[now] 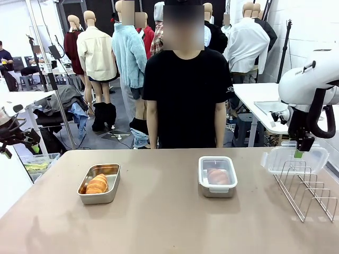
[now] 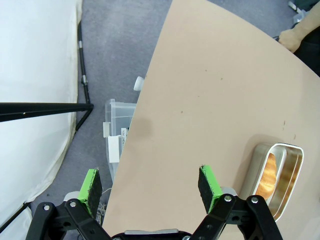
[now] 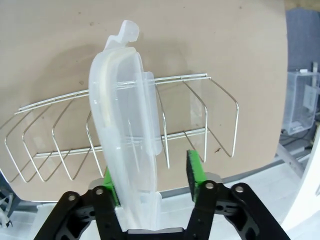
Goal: Place the bread in airtight containers.
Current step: Pick up one Airtight Container lid and hand it to the human, then release when the human grabs the Airtight Container lid.
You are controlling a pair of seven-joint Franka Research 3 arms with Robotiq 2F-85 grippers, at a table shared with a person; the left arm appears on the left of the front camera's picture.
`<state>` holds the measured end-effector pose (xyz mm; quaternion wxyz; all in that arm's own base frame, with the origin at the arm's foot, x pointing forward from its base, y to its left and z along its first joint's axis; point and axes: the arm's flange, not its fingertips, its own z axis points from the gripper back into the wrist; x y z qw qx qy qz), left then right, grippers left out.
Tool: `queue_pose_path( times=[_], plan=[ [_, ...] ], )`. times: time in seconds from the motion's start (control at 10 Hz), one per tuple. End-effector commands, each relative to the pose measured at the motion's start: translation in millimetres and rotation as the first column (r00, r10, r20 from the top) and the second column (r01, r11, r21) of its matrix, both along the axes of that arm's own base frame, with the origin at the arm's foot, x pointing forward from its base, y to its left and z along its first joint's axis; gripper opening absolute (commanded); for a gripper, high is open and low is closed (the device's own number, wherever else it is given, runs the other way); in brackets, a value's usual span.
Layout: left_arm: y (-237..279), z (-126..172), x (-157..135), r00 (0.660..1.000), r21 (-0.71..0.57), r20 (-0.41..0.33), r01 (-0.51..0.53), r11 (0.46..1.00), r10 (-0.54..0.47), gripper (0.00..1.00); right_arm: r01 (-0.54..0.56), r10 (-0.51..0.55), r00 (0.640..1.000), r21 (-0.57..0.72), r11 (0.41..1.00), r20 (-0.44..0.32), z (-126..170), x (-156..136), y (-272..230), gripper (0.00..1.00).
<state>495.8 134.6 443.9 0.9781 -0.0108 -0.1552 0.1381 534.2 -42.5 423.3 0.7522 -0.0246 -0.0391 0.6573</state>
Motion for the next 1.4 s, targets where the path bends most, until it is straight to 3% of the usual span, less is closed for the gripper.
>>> queue_pose_path(
  times=[0.0, 0.8, 0.9, 1.3],
  plan=[
    [1.7, 0.7, -0.9, 1.0, 0.002, 0.001, -0.003, 1.0, 0.003, 1.0, 0.017, -0.017, 1.0, -0.015, 1.0, 0.01, -1.7, 4.6, 1.2, 0.01],
    [1.7, 0.7, -0.9, 1.0, 0.002, 0.001, -0.003, 1.0, 0.003, 1.0, 0.045, -0.046, 0.999, -0.029, 0.999, -0.006, -0.9, 8.9, 2.5, 0.0],
    [1.7, 0.7, -0.9, 1.0, 0.002, 0.001, -0.003, 1.0, 0.003, 1.0, 0.003, -0.003, 1.0, -0.004, 1.0, -0.004, -0.8, 0.6, 1.9, 0.0],
    [1.7, 0.7, -0.9, 1.0, 0.002, 0.001, -0.003, 1.0, 0.003, 1.0, 0.003, -0.003, 1.0, -0.004, 1.0, -0.004, -0.8, 0.6, 1.9, 0.0]
  ],
)
